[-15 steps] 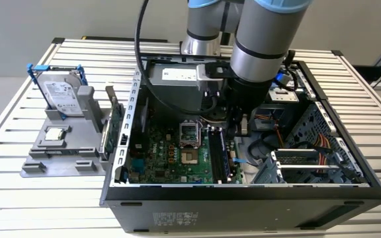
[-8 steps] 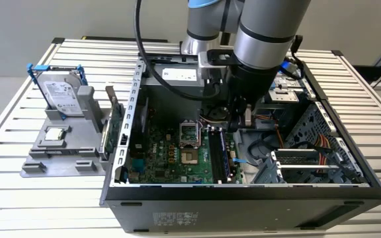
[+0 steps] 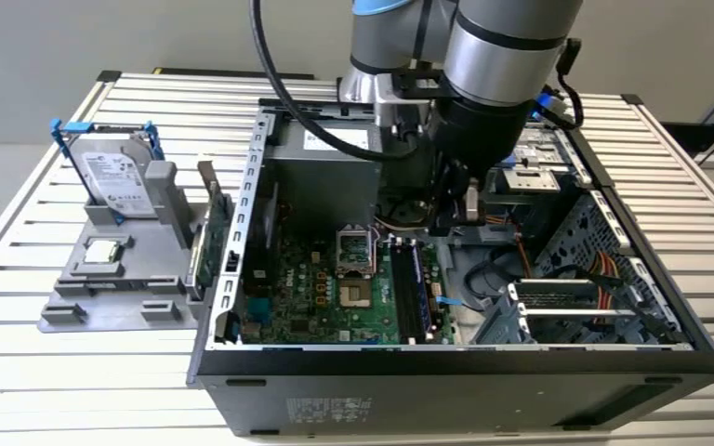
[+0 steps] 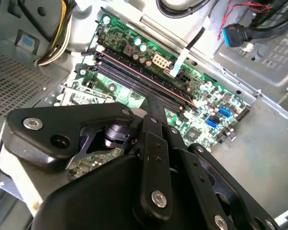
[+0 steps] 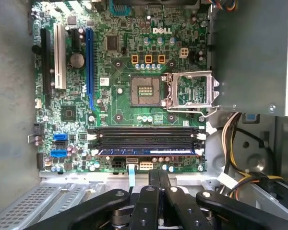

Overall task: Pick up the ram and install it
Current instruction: 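Press down the ram until it locks into place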

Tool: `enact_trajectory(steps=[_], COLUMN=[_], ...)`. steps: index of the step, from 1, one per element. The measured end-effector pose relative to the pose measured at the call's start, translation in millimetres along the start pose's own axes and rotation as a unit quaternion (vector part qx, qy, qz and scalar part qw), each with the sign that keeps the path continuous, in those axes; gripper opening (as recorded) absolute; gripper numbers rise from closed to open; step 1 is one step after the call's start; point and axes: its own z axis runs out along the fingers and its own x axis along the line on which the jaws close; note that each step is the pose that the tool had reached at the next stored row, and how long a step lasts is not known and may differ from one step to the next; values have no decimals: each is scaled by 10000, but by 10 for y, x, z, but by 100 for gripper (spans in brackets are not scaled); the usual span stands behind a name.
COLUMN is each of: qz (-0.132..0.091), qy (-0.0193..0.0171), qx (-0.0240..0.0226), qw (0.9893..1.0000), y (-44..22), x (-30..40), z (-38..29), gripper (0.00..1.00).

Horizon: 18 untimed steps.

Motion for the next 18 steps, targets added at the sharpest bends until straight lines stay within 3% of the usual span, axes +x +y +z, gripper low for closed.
enact_trajectory(steps=[9, 18], qz=[0, 0], qy=[0, 0], qx=[-2, -2], qw=[10000, 10000], y=[-1, -1], x=[1, 1], z=[-179, -240], gripper=[0, 0])
